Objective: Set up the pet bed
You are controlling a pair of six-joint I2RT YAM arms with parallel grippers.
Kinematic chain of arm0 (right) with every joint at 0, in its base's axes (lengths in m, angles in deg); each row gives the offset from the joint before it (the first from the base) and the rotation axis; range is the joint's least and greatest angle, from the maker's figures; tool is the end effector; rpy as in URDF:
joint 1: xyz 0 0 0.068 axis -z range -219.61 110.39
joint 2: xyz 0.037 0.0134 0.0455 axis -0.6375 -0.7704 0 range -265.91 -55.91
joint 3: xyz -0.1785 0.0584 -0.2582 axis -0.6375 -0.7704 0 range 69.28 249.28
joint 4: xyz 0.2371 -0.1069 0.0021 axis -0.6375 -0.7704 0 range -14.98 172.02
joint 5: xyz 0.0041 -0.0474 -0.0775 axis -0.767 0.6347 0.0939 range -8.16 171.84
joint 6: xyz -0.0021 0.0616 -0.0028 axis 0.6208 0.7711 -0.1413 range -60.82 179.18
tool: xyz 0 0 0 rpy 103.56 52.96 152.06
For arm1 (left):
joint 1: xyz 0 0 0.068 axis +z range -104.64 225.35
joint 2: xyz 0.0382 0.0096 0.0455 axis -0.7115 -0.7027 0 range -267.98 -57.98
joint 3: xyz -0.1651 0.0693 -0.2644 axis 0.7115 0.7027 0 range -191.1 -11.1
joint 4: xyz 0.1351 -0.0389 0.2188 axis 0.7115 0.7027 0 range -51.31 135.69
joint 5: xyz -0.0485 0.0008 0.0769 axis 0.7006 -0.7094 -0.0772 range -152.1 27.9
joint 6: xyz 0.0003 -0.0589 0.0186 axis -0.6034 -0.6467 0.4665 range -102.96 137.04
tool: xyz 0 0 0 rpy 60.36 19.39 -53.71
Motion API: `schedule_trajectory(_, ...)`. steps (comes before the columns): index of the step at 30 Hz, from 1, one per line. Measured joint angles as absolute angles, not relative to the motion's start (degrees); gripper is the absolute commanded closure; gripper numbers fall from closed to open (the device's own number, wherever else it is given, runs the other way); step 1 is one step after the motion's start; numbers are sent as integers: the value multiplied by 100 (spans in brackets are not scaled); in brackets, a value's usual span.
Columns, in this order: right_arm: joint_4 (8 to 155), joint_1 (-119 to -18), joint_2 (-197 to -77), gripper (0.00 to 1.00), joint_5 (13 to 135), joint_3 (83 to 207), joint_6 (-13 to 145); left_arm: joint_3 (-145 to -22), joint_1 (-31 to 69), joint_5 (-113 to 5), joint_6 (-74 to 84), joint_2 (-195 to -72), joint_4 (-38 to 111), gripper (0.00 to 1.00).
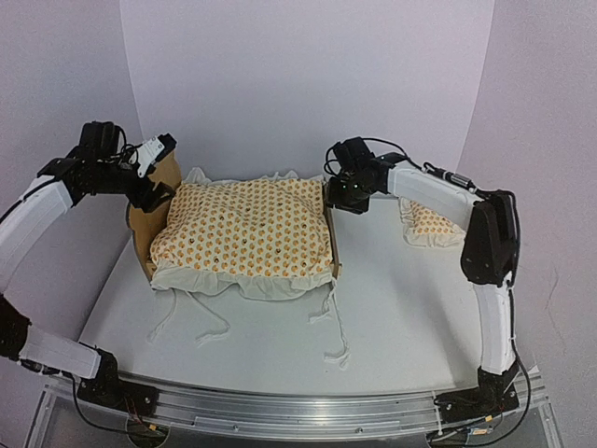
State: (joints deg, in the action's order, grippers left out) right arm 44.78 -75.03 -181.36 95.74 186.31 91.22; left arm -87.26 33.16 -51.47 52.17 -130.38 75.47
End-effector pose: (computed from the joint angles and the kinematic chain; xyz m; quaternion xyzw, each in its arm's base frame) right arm 0.4416 0.3003 0.3060 0.0185 0.9202 0.1148 0.3738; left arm 0.2574 -0.0644 0.4213 0.3917 0.7838 0.0147 0.4817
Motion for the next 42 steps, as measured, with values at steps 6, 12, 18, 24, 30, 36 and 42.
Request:
schedule_trajectory(6,4430,-7490,-18850,90,9559,18777,9173,-9236,3323,-6111,4820,-13767,7508,2)
schedule_trajectory(12,4644,-7580,-18597,100,9782,18271,9120,-9752,3510,-6752,4966,-14356,7505,0)
schedule_trajectory(18,4640,-7966,-17624,100,10286,16838,9624,-10191,3772,-6858,5084,-14820,7665,1)
schedule_trajectory(24,4332,-8849,-16722,77,10764,15620,10777,-10368,3765,-6652,5108,-15290,8134,4)
schedule_trajectory(30,3831,-9829,-16014,55,10379,15272,11320,-10368,3765,-6509,5167,-15429,8402,54)
schedule_trajectory(36,3438,-9650,-15108,47,10455,15370,11102,-10427,3775,-6340,5149,-15548,8456,91)
schedule_trajectory(42,3227,-8745,-14516,45,10357,15609,10404,-10635,3925,-5221,4200,-15712,8512,100)
